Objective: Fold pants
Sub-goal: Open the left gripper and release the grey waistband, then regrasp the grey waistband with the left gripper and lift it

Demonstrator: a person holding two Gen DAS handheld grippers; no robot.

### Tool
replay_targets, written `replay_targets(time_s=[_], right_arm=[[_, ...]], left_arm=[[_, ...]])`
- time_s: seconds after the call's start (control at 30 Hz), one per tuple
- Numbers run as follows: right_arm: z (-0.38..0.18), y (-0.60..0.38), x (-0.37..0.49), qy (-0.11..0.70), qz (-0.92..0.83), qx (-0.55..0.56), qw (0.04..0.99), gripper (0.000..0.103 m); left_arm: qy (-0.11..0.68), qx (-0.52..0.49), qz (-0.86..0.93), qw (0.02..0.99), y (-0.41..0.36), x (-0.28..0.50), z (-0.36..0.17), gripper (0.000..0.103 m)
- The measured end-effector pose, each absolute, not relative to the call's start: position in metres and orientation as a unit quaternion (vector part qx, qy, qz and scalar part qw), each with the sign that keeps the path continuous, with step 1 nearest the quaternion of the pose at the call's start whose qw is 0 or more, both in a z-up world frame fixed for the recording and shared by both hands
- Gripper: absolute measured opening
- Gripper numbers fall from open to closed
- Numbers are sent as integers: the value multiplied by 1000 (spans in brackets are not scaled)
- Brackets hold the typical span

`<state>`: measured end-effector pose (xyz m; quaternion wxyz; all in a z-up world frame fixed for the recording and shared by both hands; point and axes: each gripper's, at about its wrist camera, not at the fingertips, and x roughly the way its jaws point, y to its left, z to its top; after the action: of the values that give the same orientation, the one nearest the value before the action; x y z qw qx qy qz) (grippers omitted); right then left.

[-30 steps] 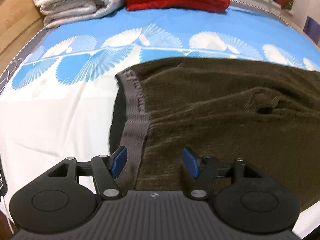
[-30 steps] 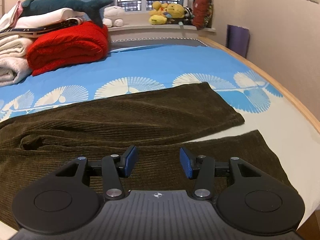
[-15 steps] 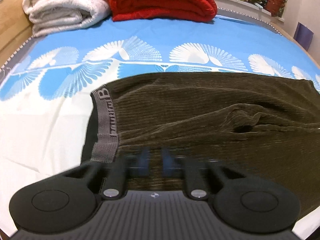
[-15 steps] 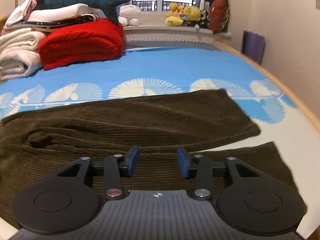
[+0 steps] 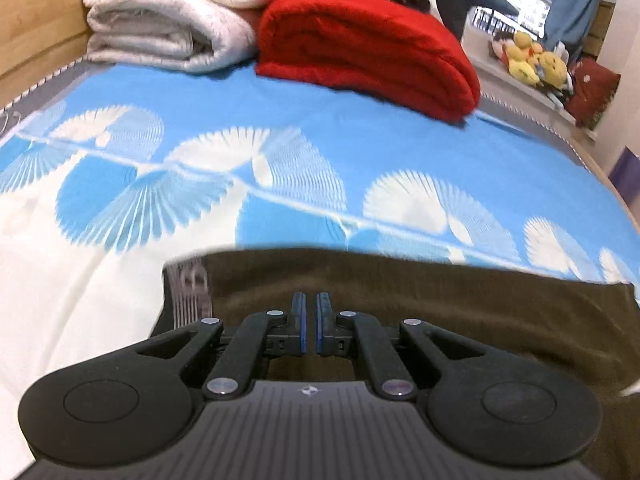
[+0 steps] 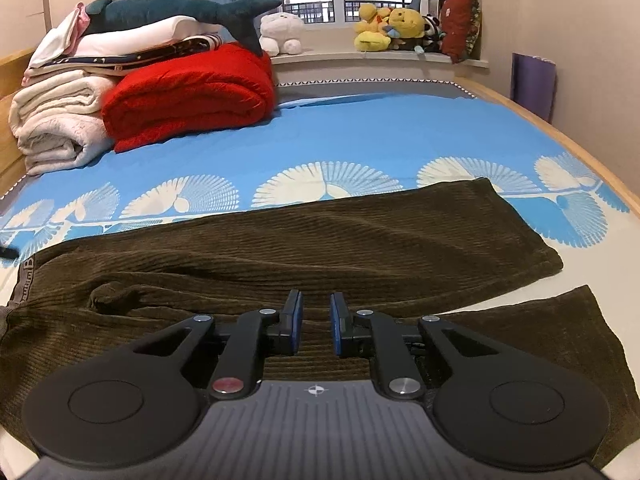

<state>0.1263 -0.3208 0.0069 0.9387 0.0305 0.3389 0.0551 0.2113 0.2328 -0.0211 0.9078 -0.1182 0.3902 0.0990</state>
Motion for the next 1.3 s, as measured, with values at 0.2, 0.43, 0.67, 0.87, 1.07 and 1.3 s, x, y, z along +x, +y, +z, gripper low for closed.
replay_targets(time_s=[0.2,0.43,0.67,0.87,1.07,1.3], right_arm=[[5,-324,133,345,48,34,937,16],[-3,-320,146,358,48,13,933,16],[-10,-321,153,368,37,8,929,16],[-8,-320,151,367,34,0,930,16],[-2,-326,144,366,19,2,930,16],[-8,-334,132,377,1,32,926,16]], left_arm=[[389,-52,118,912,245,264,-62,53],[402,10,96,911,246,303,-96,79],[449,33,50,891,245,326,-114,35],[436,127,32,890,212,311,-104,12],[416,132,19,900,196,268,-52,10],[411,141,-46,900,149,141,2,9]])
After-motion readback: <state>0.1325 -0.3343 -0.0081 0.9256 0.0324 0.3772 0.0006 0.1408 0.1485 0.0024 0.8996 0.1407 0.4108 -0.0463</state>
